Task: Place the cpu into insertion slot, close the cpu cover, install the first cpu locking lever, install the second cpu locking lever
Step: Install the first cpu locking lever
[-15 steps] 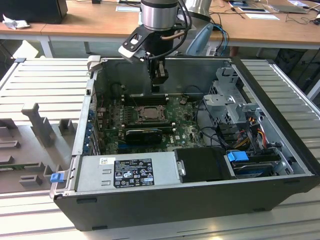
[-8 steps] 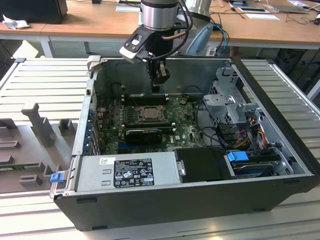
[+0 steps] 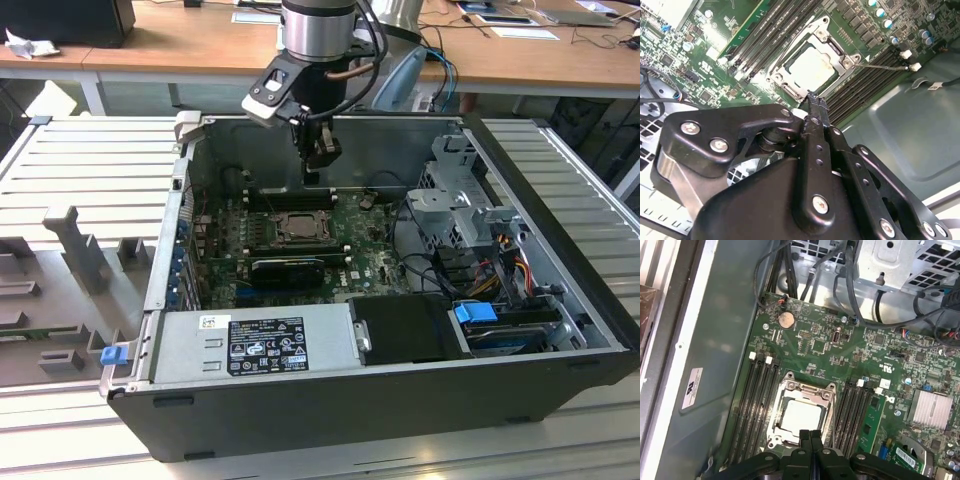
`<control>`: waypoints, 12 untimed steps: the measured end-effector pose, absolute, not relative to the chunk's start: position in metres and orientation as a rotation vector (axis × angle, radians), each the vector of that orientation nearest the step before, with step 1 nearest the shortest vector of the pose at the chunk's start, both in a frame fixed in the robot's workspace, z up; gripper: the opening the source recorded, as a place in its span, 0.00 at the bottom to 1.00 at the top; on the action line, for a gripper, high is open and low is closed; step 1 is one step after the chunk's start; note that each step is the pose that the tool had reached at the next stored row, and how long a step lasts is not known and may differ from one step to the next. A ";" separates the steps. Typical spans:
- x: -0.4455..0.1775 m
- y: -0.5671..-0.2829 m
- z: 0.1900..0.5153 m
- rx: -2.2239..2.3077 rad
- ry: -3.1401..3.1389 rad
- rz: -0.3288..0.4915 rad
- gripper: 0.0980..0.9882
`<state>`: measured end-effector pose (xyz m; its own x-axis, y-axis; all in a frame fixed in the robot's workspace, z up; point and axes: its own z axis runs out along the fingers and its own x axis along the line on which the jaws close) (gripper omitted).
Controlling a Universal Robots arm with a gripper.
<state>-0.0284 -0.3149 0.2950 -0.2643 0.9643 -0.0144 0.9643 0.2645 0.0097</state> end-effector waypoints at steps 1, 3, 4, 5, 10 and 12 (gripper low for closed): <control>-0.028 -0.315 0.295 1.888 2.489 -0.002 0.01; -0.028 -0.315 0.295 1.857 2.512 -0.001 0.01; -0.028 -0.315 0.295 1.834 2.529 -0.001 0.01; -0.028 -0.315 0.295 1.783 2.565 -0.001 0.01; -0.028 -0.315 0.295 1.663 2.644 0.000 0.01; -0.028 -0.315 0.295 1.617 2.673 0.001 0.01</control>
<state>-0.0284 -0.3149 0.2950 -0.4639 0.8857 -0.0151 0.8857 0.4641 0.0095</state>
